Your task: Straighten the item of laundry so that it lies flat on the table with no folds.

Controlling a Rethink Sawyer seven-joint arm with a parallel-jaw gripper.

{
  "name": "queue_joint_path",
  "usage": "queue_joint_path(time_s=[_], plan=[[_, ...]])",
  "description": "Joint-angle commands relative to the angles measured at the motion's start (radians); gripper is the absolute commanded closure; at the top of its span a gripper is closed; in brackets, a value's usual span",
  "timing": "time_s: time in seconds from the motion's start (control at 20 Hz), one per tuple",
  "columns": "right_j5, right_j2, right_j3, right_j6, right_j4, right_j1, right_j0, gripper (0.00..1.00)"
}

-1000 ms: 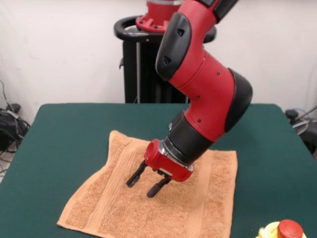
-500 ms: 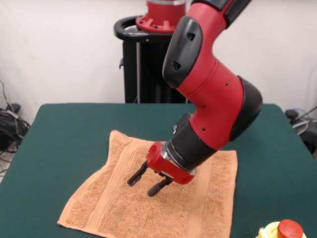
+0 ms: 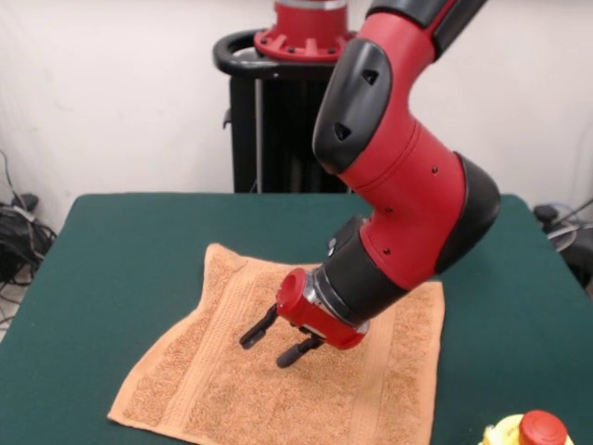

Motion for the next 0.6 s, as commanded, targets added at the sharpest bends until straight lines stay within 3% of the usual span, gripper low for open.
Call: queue_joint_path(time_s=[0.05,0.6], plan=[[0.116,0.157,-0.084,0.371,0.112,0.123,0.02,0.0],[0.081,0.15,-0.095,0.415,0.118,0.146,0.033,0.0]])
